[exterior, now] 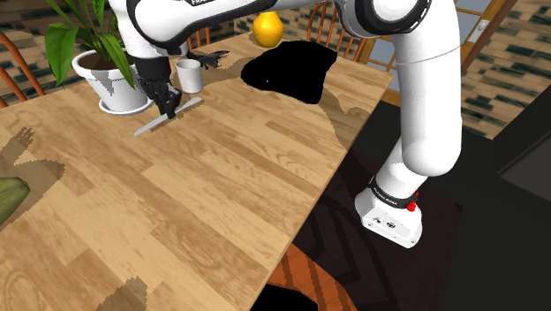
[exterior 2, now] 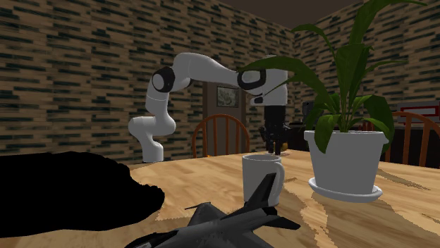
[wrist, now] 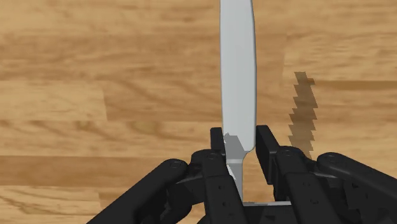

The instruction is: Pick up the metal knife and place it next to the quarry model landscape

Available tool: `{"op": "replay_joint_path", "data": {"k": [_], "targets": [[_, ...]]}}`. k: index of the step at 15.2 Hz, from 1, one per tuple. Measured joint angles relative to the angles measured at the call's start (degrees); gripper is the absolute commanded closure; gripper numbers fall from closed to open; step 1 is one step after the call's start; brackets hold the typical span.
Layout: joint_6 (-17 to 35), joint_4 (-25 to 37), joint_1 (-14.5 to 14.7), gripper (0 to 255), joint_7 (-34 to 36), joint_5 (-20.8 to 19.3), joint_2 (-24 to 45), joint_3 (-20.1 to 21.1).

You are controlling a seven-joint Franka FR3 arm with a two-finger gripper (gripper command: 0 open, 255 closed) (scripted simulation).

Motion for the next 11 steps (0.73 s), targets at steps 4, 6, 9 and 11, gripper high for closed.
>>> {"op": "replay_joint_path", "data": {"k": [4, 6, 9, 11], "targets": [[-2.5, 2.1, 0.2, 255, -0.3, 0.4, -0.5, 0.2], [-4.0, 3.3, 0.3, 255, -0.5, 0.6, -0.9, 0.4], [-6.3, 5.6, 0.7, 255, -0.8, 0.7, -0.9, 0.4], [-7.6, 6.7, 0.8, 255, -0.9, 0.9, -1.2, 0.6]]}}
